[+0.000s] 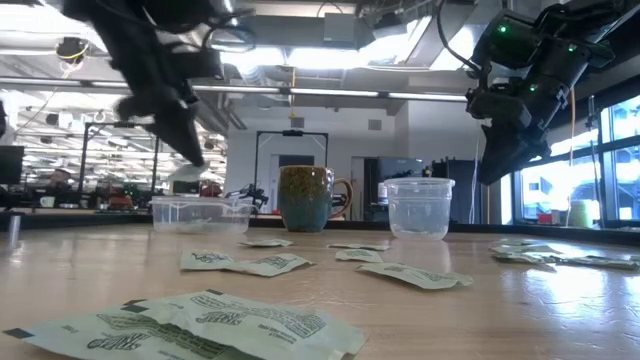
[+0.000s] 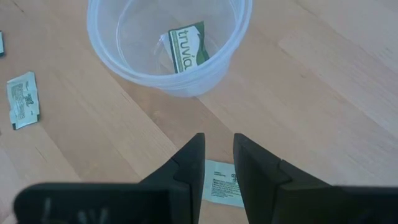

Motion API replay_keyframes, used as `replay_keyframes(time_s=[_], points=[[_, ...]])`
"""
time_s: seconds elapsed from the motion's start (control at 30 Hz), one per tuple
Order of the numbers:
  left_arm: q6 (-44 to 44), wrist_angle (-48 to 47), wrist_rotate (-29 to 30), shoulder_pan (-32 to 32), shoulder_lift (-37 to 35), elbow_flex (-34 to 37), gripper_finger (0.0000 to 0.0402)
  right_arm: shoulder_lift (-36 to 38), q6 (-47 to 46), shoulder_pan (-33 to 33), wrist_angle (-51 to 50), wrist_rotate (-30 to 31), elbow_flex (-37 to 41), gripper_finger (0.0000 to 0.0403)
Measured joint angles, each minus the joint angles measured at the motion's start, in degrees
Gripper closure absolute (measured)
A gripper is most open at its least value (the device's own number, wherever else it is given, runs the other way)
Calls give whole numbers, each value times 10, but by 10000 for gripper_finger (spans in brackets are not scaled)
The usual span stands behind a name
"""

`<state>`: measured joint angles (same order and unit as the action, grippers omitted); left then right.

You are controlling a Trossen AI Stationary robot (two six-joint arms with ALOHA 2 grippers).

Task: Pick and place Stevia / Truvia into bins
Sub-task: Put the light green stevia packet into the left transparent container

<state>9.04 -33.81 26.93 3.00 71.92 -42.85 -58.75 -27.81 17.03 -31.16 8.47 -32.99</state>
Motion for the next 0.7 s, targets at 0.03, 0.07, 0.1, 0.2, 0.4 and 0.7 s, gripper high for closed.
replay_keyframes(time_s=[0.03, 0.07, 0.1, 0.2, 0.4, 0.7], points=[[0, 4, 11, -15, 0, 0, 399, 0, 0, 0, 0, 0, 0, 315], [1, 10, 20, -30, 0, 0, 399, 0, 0, 0, 0, 0, 0, 315], [1, 19, 29, -44, 1, 0, 400, 0, 0, 0, 0, 0, 0, 315], [2, 49, 46, -84, 3, 0, 400, 0, 0, 0, 0, 0, 0, 315], [2, 76, 19, -143, 3, 1, 400, 0, -1, 0, -1, 0, 0, 315], [2, 72, 4, -165, 56, 3, 400, 0, 0, 0, -2, 0, 0, 315]])
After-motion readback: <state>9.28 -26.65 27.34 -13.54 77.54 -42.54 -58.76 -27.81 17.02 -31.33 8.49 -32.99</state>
